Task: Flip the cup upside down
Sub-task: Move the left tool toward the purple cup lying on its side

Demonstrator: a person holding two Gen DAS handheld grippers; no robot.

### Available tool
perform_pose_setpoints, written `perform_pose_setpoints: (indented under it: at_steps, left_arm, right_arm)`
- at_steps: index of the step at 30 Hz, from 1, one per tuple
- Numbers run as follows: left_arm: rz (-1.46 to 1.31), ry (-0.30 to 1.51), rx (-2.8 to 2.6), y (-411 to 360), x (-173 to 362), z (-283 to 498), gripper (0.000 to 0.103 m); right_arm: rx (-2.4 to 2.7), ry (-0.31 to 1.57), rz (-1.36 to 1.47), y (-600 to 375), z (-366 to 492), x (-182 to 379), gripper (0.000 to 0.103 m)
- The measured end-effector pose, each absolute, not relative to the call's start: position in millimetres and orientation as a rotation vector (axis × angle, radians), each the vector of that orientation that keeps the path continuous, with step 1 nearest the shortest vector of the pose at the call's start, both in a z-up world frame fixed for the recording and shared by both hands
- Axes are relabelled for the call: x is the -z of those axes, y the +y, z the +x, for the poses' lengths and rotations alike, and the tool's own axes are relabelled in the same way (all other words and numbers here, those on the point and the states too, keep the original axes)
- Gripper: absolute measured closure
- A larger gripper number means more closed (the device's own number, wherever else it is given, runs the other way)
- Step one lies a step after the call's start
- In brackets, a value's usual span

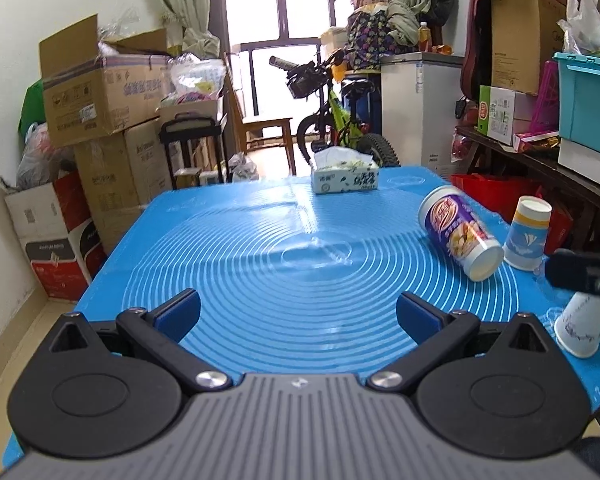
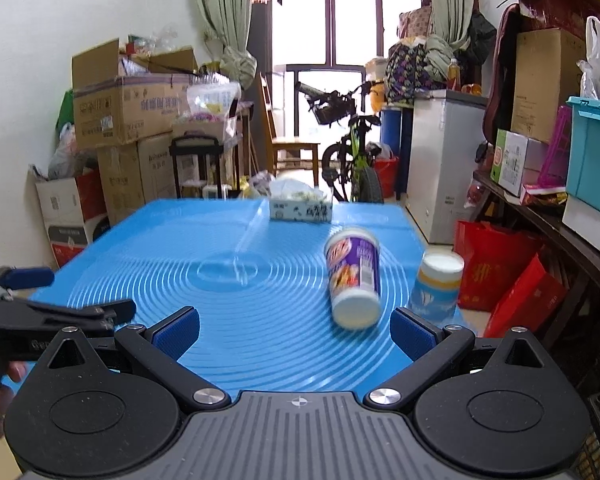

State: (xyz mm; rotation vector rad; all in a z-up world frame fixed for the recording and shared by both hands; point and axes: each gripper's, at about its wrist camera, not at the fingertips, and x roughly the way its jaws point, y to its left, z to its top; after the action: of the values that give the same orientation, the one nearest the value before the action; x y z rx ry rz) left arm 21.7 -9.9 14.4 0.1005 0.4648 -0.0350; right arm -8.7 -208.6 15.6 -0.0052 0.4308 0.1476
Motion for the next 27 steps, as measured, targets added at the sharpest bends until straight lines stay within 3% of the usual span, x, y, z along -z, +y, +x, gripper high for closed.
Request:
perform_pose_setpoints:
  at_steps: [14, 27]
  left_arm:
    - [0.041, 0.501, 0.123, -71.6, -5.6, 101.9, 0.0]
    - [-0.016, 0.537, 0.225, -137.4, 5.2, 159.4, 0.0]
  right_arm:
    - [-0.099, 0.379, 0.056, -272.9, 70.1, -40.9, 0.0]
    - [-0.049, 0.407, 0.086, -316.1, 114.4, -26.5, 0.0]
